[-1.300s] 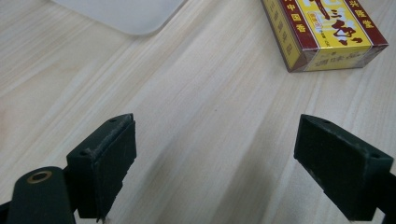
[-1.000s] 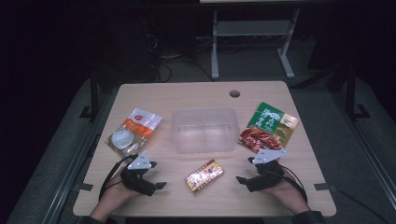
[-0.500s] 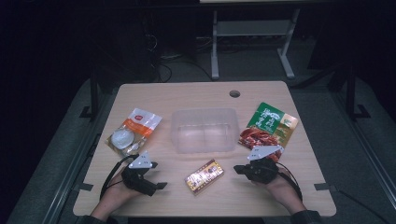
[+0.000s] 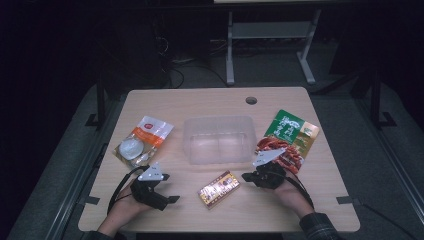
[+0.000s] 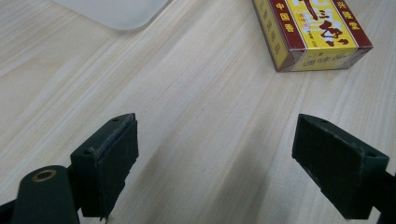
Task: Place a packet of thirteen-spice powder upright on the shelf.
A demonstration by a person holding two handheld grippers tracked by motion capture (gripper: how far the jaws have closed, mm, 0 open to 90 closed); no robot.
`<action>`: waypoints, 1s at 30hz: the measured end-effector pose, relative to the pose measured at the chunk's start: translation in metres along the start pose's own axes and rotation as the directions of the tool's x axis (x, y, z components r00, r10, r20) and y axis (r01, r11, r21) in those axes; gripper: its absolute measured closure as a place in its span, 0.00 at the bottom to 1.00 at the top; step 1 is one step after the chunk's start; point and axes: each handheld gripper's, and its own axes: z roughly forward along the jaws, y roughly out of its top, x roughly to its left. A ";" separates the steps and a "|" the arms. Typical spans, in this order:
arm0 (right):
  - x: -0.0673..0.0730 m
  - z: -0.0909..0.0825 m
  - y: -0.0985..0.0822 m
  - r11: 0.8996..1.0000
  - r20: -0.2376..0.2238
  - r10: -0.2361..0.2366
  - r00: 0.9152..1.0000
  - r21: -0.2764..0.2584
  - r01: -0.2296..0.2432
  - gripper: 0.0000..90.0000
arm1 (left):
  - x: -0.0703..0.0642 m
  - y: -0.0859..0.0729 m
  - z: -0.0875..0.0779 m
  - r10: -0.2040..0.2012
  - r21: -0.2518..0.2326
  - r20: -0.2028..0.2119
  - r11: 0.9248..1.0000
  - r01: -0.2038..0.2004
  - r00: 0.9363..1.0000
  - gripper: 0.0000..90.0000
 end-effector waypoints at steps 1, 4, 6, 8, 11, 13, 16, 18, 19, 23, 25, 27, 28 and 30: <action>0.000 0.000 0.000 1.000 0.000 0.000 1.000 0.000 0.000 1.00 | 0.000 0.000 0.000 -0.001 -0.001 0.000 1.000 0.001 1.000 0.16; -0.001 0.004 0.003 1.000 -0.016 -0.003 1.000 -0.005 0.003 1.00 | 0.000 -0.001 -0.001 -0.009 -0.007 0.000 1.000 0.009 1.000 0.16; 0.000 0.006 0.003 1.000 -0.027 0.001 1.000 0.004 -0.001 1.00 | 0.000 -0.001 -0.001 -0.009 -0.006 0.000 1.000 0.009 1.000 0.16; 0.002 0.007 0.003 1.000 -0.044 -0.013 0.999 0.010 0.014 1.00 | 0.000 -0.001 -0.001 0.001 -0.001 0.000 1.000 -0.001 1.000 0.16; 0.005 0.008 0.004 1.000 -0.067 -0.016 0.998 0.018 0.018 1.00 | 0.000 -0.001 -0.001 0.001 -0.001 -0.001 1.000 -0.001 1.000 0.16; 0.006 0.008 0.003 0.999 -0.067 -0.035 0.997 0.030 0.037 1.00 | 0.000 -0.001 -0.001 -0.008 -0.008 -0.001 1.000 0.008 1.000 0.16; 0.010 0.009 0.004 0.999 -0.093 -0.034 0.995 0.035 0.038 1.00 | 0.001 -0.001 -0.003 -0.001 -0.003 -0.005 1.000 0.001 1.000 0.16; 0.014 0.009 0.004 0.997 -0.100 -0.053 0.994 0.042 0.057 1.00 | 0.000 -0.002 -0.003 -0.010 -0.009 -0.007 1.000 0.009 1.000 0.16; 0.017 0.008 0.004 0.996 -0.109 -0.068 0.992 0.048 0.074 1.00 | 0.001 -0.002 -0.004 -0.012 -0.009 -0.013 1.000 0.012 1.000 0.16; 0.025 0.009 0.003 0.996 -0.140 -0.071 0.988 0.042 0.077 1.00 | 0.002 -0.003 -0.006 -0.009 -0.001 -0.018 1.000 0.009 1.000 0.16; 0.032 0.009 0.003 0.995 -0.165 -0.080 0.983 0.046 0.089 1.00 | 0.002 -0.003 -0.006 -0.014 -0.009 -0.020 1.000 0.014 1.000 0.16; 0.036 0.009 0.004 0.992 -0.169 -0.109 0.980 0.048 0.119 1.00 | 0.002 -0.003 -0.006 -0.014 -0.010 -0.023 1.000 0.014 1.000 0.16; 0.036 0.009 0.004 0.992 -0.169 -0.109 0.980 0.048 0.119 1.00 | 0.002 -0.003 -0.006 -0.015 -0.011 -0.023 1.000 0.014 1.000 0.16; 0.040 0.010 0.004 0.988 -0.184 -0.138 0.973 0.047 0.149 1.00 | 0.003 -0.003 -0.006 -0.014 -0.006 -0.025 1.000 0.014 1.000 0.16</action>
